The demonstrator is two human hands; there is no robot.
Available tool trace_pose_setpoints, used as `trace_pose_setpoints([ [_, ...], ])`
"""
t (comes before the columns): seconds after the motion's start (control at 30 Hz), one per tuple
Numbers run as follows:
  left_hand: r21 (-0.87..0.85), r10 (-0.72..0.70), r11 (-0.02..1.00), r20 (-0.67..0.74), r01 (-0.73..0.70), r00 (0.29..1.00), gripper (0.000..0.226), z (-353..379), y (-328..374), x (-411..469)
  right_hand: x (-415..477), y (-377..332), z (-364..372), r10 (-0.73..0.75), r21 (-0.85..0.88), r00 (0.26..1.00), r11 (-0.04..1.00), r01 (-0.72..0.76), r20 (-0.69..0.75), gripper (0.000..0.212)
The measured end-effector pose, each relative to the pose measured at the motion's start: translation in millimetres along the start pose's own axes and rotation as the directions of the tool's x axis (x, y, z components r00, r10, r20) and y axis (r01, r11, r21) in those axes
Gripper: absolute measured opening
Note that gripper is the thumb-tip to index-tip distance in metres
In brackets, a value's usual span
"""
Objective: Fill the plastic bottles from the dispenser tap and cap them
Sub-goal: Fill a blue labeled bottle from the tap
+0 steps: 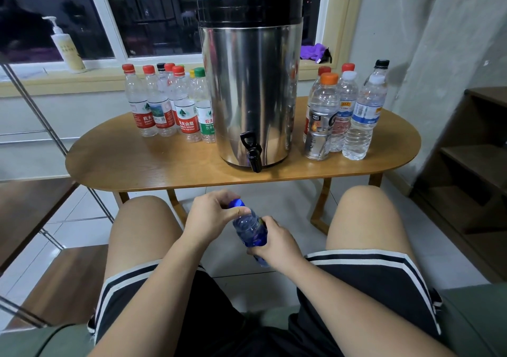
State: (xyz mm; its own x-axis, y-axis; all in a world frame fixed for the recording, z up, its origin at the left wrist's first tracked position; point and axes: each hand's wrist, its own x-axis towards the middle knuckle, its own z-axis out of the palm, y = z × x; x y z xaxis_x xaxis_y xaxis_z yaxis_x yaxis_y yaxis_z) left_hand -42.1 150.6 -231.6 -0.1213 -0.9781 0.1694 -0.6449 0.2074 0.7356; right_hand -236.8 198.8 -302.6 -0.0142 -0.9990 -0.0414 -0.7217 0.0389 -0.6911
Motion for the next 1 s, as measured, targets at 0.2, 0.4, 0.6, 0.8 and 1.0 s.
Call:
trace_pose_setpoints([
  [0.2, 0.316, -0.003, 0.949, 0.014, -0.001, 1.0, 0.055, -7, 19, 9, 0, -2, 1, -0.007, 0.012, 1.0, 1.0, 0.007, -0.015, 0.07],
  [0.4, -0.008, 0.028, 1.0, 0.265, -0.026, 0.964, 0.023, -15, 12, 14, 1, -1, -2, -0.009, -0.002, 0.999, 1.0, 0.009, -0.046, 0.069],
  [0.6, 0.108, 0.055, 0.989, 0.329, -0.096, 0.943, 0.052, -29, 11, 20, 1, -5, -2, -0.011, 0.023, 0.999, 1.0, 0.012, -0.05, 0.067],
  [0.8, 0.27, -0.019, 0.96, 0.316, -0.071, 0.949, 0.043, -39, 26, 25, 1, -2, -3, -0.033, 0.019, 0.999, 0.999, 0.034, -0.043, 0.063],
  [1.0, 0.448, -0.088, 0.893, 0.289, -0.053, 0.953, 0.041, -39, 38, 27, -1, -3, -3, -0.055, 0.002, 0.997, 0.998, 0.055, -0.061, 0.062],
])
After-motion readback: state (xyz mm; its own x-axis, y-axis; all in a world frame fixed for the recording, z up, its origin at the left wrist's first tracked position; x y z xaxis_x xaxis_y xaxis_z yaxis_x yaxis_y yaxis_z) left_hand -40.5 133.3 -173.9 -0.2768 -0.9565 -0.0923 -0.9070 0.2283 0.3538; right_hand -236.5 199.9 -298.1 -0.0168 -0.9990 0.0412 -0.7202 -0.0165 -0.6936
